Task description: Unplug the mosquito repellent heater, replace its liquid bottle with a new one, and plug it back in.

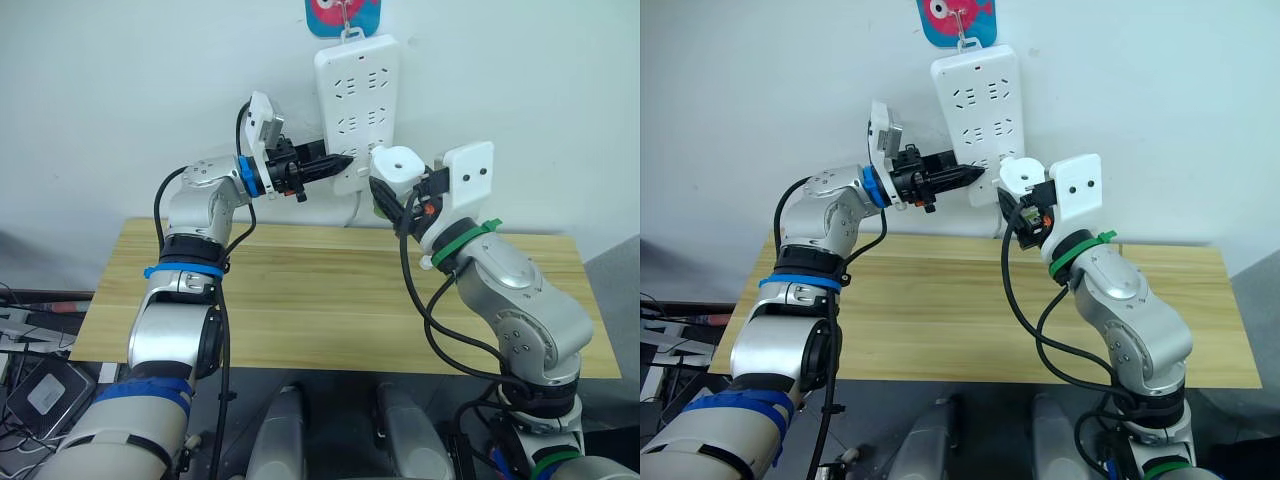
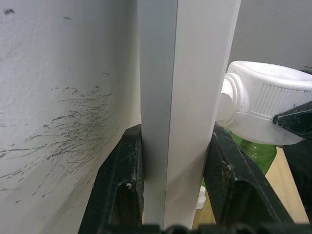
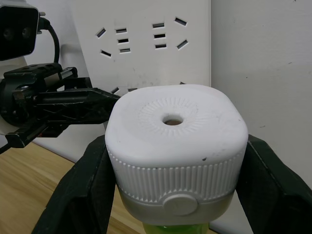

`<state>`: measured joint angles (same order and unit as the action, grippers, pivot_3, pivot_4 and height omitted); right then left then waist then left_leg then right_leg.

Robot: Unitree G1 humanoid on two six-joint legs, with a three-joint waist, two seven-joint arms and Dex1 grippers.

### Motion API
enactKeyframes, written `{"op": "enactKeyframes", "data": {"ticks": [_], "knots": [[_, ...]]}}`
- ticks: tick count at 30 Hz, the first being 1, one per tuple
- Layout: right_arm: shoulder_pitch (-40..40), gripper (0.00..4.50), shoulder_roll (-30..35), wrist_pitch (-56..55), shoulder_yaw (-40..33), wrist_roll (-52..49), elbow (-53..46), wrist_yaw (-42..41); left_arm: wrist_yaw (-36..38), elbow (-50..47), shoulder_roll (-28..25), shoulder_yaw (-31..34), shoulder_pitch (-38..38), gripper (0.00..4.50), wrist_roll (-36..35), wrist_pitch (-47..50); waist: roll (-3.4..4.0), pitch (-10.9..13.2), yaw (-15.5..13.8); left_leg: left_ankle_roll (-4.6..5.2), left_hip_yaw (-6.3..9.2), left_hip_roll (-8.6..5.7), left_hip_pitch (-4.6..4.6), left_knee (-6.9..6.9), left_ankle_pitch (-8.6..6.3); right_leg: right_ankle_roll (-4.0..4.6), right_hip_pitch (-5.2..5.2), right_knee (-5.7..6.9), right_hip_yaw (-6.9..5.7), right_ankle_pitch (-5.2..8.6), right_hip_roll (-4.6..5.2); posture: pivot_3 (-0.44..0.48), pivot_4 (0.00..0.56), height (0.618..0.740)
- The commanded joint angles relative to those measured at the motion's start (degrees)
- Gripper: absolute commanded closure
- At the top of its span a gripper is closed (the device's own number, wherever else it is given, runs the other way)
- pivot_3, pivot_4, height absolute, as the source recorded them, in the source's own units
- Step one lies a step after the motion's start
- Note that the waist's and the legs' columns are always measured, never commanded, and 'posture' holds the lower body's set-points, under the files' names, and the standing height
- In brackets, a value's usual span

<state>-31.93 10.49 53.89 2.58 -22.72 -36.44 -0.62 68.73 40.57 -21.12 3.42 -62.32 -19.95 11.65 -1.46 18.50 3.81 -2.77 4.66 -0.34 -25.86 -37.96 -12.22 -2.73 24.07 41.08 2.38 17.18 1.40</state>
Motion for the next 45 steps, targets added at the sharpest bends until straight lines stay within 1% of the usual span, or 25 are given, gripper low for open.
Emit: {"op": "enactKeyframes", "data": {"ticks": [1,6,10,14,18,21,24,27,31,38,40,43,45], "knots": [[-2.73,1.54,-1.64,-0.21,0.65,1.52,1.29,1.19,0.97,-3.28,1.36,-0.42,0.26,3.18,-0.7,-0.73,0.0,0.0,0.18,0.01,0.0,0.0,0.0,0.0,0.0,0.0,0.0,0.0,0.0,0.0,0.0,-0.065,0.274,0.74],[-4.93,1.54,-3.82,-0.24,1.04,2.99,4.28,2.01,0.79,-4.0,1.92,-0.17,0.59,3.18,-0.73,-0.54,0.0,0.0,0.8,0.02,0.02,0.02,0.03,0.0,0.01,0.0,0.0,0.08,-0.01,0.0,-0.01,-0.065,0.274,0.74],[-6.54,1.54,-0.4,-1.53,4.62,6.8,5.97,0.08,0.68,-5.49,2.35,-0.13,1.35,3.18,-0.72,0.15,0.0,0.0,0.86,0.02,0.07,0.0,0.02,0.0,0.04,0.0,0.01,0.12,-0.03,0.0,-0.01,-0.057,0.276,0.74],[-6.53,1.54,-3.75,-2.07,2.81,5.46,6.84,0.43,0.57,-5.97,2.34,-0.07,1.48,3.18,-0.77,0.52,0.0,0.0,0.96,0.02,0.07,0.04,0.03,0.0,0.05,0.0,0.02,0.14,-0.02,0.0,-0.04,-0.057,0.276,0.74],[-7.12,1.54,-3.51,-0.51,3.9,6.74,7.33,-0.32,0.55,-6.16,2.45,-0.03,1.47,3.18,-0.74,0.64,0.0,0.0,0.96,-0.01,0.06,0.04,0.03,-0.01,0.07,0.01,0.03,0.17,-0.01,-0.01,-0.06,-0.056,0.275,0.74],[-8.63,1.54,-4.15,0.63,3.76,8.21,8.66,1.12,0.46,-6.59,2.75,-0.19,1.63,3.18,-0.81,0.86,0.0,0.0,0.96,-0.01,0.07,0.05,0.04,0.0,0.08,0.01,0.03,0.17,-0.01,-0.01,-0.06,-0.056,0.275,0.74],[-10.45,1.54,-2.65,1.51,5.61,10.12,9.72,0.61,0.63,-6.46,2.86,-0.22,1.56,3.18,-0.71,0.82,0.01,0.0,0.97,-0.06,0.07,0.05,0.04,0.0,0.11,0.01,0.04,0.19,-0.01,-0.01,-0.06,-0.059,0.273,0.74],[-10.79,1.54,-4.86,2.51,4.4,9.32,10.37,0.92,0.81,-6.33,2.91,-0.22,1.4,3.18,-0.41,0.53,0.01,-0.01,0.98,-0.06,0.07,0.05,0.06,0.0,0.12,0.03,0.03,0.2,-0.01,-0.02,-0.06,-0.058,0.273,0.74],[-11.28,1.54,-6.28,3.02,3.25,9.18,10.68,0.86,0.76,-6.05,3.02,0.04,1.2,3.18,-0.1,0.44,0.01,-0.01,0.98,-0.07,0.07,0.05,0.08,0.0,0.15,0.04,0.03,0.25,-0.01,-0.03,-0.06,-0.055,0.272,0.74],[-9.95,1.54,-5.66,1.02,3.89,9.8,8.95,-0.48,-0.26,-4.67,2.68,0.55,1.18,3.18,0.89,-1.09,0.01,-0.01,0.98,-0.06,0.08,0.05,0.08,0.0,0.17,0.1,0.03,0.25,-0.02,-0.06,-0.07,-0.054,0.27,0.74],[-9.12,0.82,-5.81,0.92,3.5,8.75,7.06,-1.47,-0.84,-3.71,2.62,0.75,0.86,3.18,1.3,-1.98,0.01,-0.01,0.97,-0.06,0.08,0.04,0.08,0.0,0.17,0.11,0.03,0.24,-0.02,-0.06,-0.07,-0.054,0.27,0.74],[-7.62,0.03,-5.27,1.84,2.75,7.54,4.07,-2.44,-1.22,-2.8,2.65,0.97,0.55,3.18,1.77,-2.86,-0.01,-0.02,0.48,-0.07,0.2,0.02,0.01,0.02,0.17,0.11,0.03,0.2,-0.11,-0.06,-0.06,-0.057,0.266,0.74],[-6.4,0.03,-4.59,2.88,2.03,6.65,1.7,-3.14,-1.44,-2.15,2.67,1.08,0.33,3.18,2.03,-3.46,-0.01,-0.03,0.37,-0.15,0.17,-0.03,-0.04,0.1,0.21,0.1,0.04,0.08,-0.1,-0.06,-0.02,-0.057,0.266,0.74]]}}
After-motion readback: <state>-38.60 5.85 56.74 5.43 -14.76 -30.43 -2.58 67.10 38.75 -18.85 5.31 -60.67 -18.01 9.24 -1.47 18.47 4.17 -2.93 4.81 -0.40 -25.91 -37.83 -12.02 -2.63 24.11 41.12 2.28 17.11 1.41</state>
